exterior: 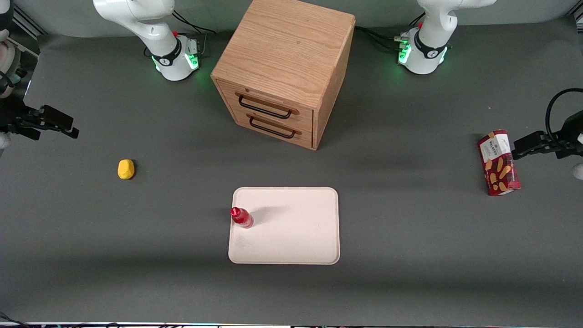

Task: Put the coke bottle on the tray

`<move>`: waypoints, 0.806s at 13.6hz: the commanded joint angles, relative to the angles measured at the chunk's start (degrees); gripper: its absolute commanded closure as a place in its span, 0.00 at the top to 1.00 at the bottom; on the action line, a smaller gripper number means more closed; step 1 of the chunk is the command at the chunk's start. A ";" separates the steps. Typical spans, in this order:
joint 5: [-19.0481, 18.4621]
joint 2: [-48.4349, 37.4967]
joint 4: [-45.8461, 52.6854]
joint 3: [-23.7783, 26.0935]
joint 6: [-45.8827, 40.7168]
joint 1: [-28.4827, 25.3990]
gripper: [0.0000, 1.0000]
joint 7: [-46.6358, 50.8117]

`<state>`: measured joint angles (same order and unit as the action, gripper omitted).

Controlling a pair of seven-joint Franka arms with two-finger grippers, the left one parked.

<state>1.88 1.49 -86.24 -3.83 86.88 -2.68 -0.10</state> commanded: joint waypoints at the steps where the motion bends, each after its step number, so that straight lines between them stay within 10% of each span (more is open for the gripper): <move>1: -2.39 -1.49 -1.48 -0.65 -0.13 -1.10 1.00 1.05; 11: -2.85 -1.66 -1.65 -0.38 -0.49 -1.19 1.00 2.82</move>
<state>-0.62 1.48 -86.30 -3.92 86.49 -3.64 2.02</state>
